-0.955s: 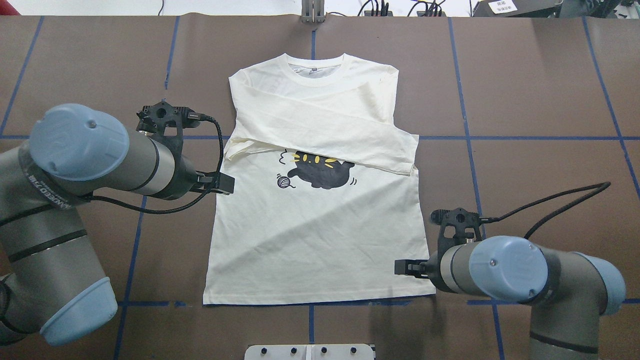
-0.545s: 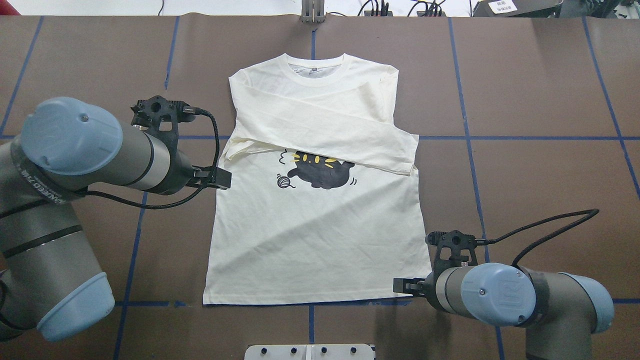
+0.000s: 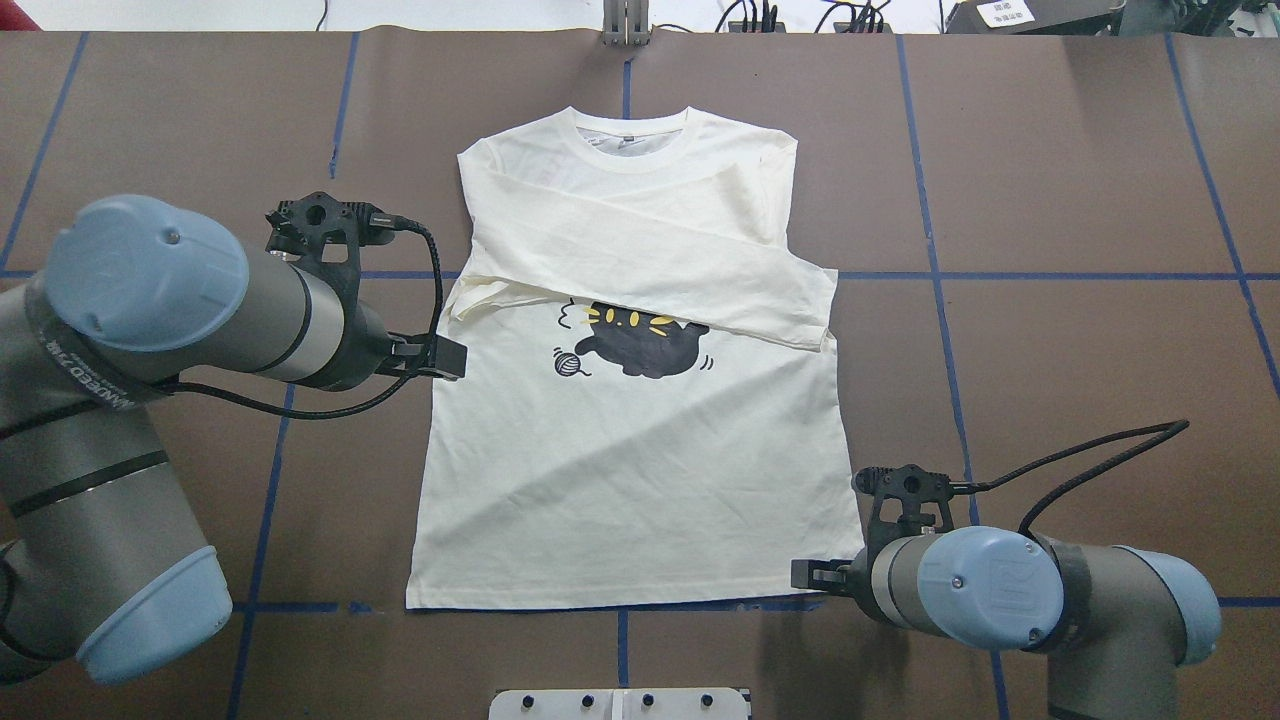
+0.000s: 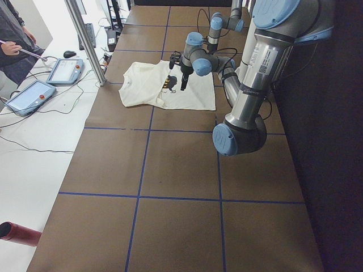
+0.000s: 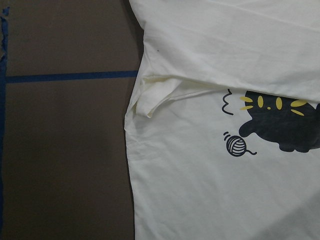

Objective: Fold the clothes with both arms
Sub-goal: 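Lower both grippers to the hem corners nearest the robot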

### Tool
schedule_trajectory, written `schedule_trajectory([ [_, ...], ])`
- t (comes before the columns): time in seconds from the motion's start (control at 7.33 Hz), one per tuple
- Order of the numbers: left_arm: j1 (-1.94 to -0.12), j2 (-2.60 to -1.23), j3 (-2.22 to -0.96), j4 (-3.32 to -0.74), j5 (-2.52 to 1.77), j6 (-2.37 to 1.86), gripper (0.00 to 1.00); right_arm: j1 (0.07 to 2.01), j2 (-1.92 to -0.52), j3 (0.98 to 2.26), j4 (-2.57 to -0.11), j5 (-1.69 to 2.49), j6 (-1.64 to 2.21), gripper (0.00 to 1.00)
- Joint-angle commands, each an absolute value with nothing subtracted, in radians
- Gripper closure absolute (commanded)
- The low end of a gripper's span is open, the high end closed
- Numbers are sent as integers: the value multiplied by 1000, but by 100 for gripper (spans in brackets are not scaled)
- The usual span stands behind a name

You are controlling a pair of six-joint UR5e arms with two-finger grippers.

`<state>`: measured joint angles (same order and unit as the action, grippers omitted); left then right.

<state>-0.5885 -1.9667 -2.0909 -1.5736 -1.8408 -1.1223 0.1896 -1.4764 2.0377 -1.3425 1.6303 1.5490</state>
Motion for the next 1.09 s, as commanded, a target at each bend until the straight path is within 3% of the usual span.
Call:
schedule_trajectory([
  [0.0, -586, -1968, -2091, -1575, -1841, -1123, 1, 192, -1477, 2036, -1344, 1631, 1548, 10],
  [0.41, -584, -1970, -2089, -1578, -1841, -1123, 1, 206, -1499, 2037, -1344, 1651, 1546, 10],
  [0.55, -584, -1970, -2089, -1578, -1841, -1123, 1, 206, -1499, 2036, -1344, 1649, 1546, 16],
  [0.95, -584, -1968, -2086, -1580, -1839, -1123, 1, 202, -1497, 2034, -1344, 1651, 1548, 87],
])
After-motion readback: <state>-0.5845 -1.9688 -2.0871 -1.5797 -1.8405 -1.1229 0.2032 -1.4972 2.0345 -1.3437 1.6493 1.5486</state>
